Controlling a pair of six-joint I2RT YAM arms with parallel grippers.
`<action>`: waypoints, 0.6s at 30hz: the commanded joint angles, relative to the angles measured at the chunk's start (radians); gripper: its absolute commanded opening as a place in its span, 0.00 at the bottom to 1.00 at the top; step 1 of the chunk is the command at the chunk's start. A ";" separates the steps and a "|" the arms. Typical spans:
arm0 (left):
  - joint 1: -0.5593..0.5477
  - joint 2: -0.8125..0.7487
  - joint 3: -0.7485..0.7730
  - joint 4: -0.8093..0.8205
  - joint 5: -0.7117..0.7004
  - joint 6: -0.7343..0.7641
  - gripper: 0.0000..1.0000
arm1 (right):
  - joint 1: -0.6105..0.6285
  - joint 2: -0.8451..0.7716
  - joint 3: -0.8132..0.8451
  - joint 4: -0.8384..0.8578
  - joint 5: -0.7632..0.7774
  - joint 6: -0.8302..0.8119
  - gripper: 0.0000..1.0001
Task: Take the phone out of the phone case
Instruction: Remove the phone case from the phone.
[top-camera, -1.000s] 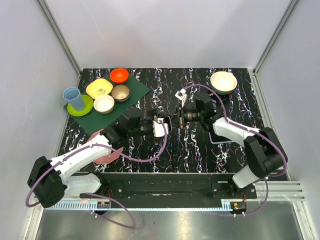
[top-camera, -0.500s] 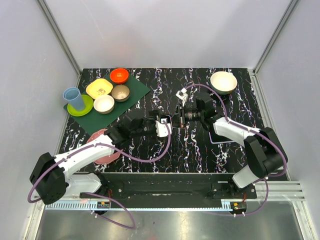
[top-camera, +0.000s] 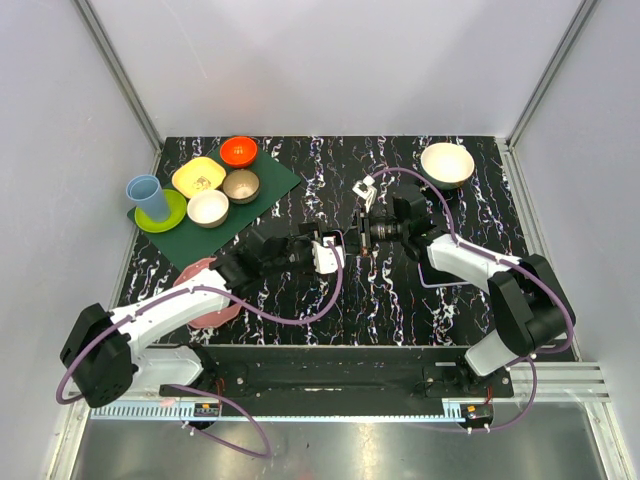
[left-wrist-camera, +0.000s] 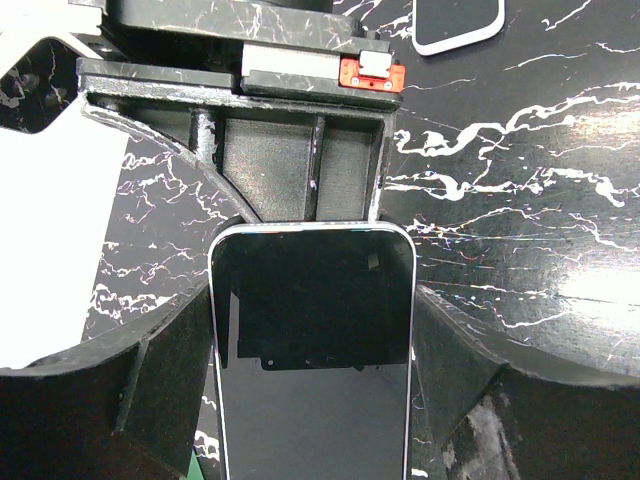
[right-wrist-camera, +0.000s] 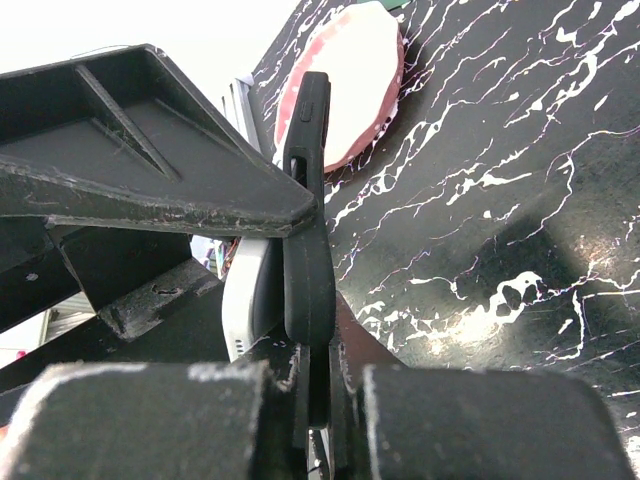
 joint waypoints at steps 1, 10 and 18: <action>-0.012 0.011 0.004 0.021 0.027 0.013 0.61 | -0.010 -0.044 0.031 0.120 -0.018 0.017 0.00; 0.023 0.018 0.046 -0.006 0.157 -0.099 0.60 | -0.013 -0.086 -0.037 0.215 0.045 -0.055 0.00; 0.093 0.035 0.066 -0.008 0.263 -0.203 0.59 | -0.013 -0.112 -0.069 0.255 0.071 -0.100 0.00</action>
